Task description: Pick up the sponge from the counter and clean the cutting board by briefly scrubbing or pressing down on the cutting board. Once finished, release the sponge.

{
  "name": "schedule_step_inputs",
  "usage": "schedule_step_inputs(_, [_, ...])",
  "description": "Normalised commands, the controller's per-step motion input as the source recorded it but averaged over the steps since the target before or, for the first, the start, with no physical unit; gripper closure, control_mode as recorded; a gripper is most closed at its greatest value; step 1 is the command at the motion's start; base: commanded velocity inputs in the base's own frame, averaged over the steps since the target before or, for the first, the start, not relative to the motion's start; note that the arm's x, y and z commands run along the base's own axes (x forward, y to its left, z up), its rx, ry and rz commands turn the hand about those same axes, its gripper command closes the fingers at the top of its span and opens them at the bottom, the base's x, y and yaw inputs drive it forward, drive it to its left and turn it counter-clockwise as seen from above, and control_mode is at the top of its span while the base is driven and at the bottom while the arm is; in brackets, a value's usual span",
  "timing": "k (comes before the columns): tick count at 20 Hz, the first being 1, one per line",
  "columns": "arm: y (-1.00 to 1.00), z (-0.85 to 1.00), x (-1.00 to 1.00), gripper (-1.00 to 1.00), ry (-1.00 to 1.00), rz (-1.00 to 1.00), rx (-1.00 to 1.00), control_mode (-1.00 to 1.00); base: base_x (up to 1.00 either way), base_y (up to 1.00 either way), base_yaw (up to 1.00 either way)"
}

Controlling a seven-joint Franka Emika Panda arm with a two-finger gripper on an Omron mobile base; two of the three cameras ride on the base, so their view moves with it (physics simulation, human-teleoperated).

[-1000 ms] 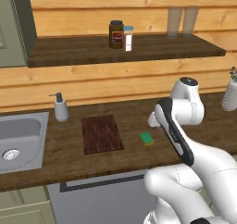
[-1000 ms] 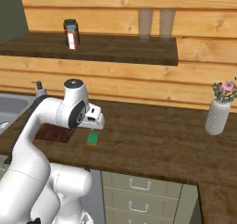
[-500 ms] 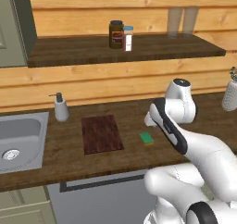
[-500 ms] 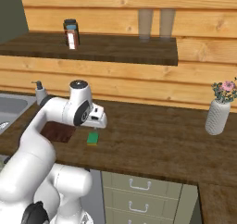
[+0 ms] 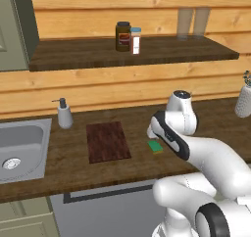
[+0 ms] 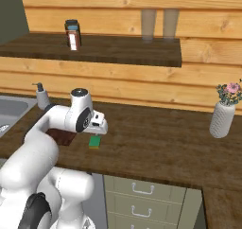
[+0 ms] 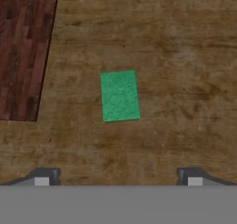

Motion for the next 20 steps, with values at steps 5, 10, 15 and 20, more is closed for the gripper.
schedule_step_inputs(5, [0.02, -0.40, 0.08, -1.00, 0.04, 0.00, -0.02, -1.00, 0.00, 0.00, 0.00])
schedule_step_inputs(10, [0.01, -0.19, 0.14, -1.00, 0.03, 0.00, 0.00, -1.00, 0.00, 0.00, 0.00])
schedule_step_inputs(15, [0.00, -0.13, 0.20, -1.00, 0.00, 0.00, 0.00, -1.00, 0.00, 0.00, 0.00])
schedule_step_inputs(20, [0.01, -0.27, 0.16, -1.00, 0.01, 0.00, 0.00, -1.00, 0.00, 0.00, 0.00])
